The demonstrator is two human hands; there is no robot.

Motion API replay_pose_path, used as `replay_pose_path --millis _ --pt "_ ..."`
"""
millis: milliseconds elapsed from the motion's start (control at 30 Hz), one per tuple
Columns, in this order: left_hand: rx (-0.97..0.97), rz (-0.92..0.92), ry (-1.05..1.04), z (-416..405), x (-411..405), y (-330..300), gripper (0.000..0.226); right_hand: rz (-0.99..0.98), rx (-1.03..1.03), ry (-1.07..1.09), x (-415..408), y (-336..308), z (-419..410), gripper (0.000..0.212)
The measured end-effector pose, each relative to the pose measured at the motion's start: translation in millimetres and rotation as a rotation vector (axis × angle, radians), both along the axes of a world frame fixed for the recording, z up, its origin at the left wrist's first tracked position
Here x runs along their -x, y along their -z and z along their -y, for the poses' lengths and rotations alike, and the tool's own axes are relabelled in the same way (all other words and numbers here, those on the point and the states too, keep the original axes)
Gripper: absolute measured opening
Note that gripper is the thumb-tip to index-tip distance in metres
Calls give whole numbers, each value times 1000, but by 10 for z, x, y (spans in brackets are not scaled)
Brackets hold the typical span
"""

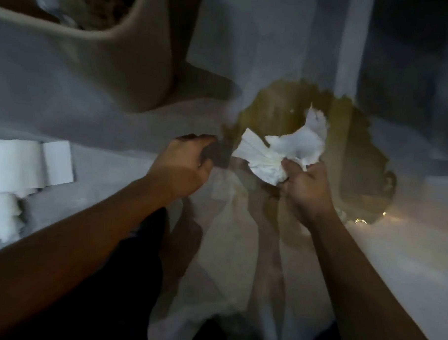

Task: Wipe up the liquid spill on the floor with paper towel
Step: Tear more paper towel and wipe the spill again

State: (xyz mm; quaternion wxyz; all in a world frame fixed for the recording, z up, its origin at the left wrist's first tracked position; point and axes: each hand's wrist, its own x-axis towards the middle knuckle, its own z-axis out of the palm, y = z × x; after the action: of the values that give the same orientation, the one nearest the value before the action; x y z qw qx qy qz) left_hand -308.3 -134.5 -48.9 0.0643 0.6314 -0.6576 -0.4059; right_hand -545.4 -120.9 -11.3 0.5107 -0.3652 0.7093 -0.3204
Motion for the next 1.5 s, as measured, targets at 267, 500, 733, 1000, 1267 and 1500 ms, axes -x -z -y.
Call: replay_pose_path --millis 267,500,733,1000,1267,1500 --pt "43 168 226 -67 603 200 67 -813 102 104 1494 169 -879 31" --pt "50 390 288 -229 667 422 86 -812 -87 -177 1393 829 -1623 84" --pt "66 314 270 -368 522 438 86 -787 -8 -165 1034 1023 -1658 73" --pt "18 309 220 -399 544 453 84 -856 -37 -175 814 1287 -1383 60" --pt "1 294 220 -375 493 445 87 -774 183 -285 563 1309 -1311 65" --pt "0 282 221 -376 469 447 88 -646 210 -450 127 1169 -1097 55"
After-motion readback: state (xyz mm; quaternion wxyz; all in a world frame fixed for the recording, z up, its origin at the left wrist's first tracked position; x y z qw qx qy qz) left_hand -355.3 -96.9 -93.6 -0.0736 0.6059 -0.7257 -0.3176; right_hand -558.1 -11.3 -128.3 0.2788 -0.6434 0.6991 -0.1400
